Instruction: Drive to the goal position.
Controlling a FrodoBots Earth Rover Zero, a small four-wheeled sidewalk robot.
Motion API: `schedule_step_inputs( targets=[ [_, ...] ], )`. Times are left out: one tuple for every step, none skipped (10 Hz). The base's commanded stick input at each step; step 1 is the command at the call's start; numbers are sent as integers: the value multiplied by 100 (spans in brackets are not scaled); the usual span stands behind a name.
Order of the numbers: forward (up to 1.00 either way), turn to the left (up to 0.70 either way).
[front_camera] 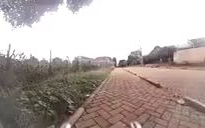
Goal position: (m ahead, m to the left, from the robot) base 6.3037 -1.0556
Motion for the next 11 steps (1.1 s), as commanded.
schedule_step_inputs(
  targets=[
    [0, 0],
    [0, 0],
    [70, 2],
    [70, 5],
    [49, -17],
    [17, -51],
    [0, -70],
    [0, -70],
    [0, -70],
    [0, -70],
    [0, -70]
  ],
)
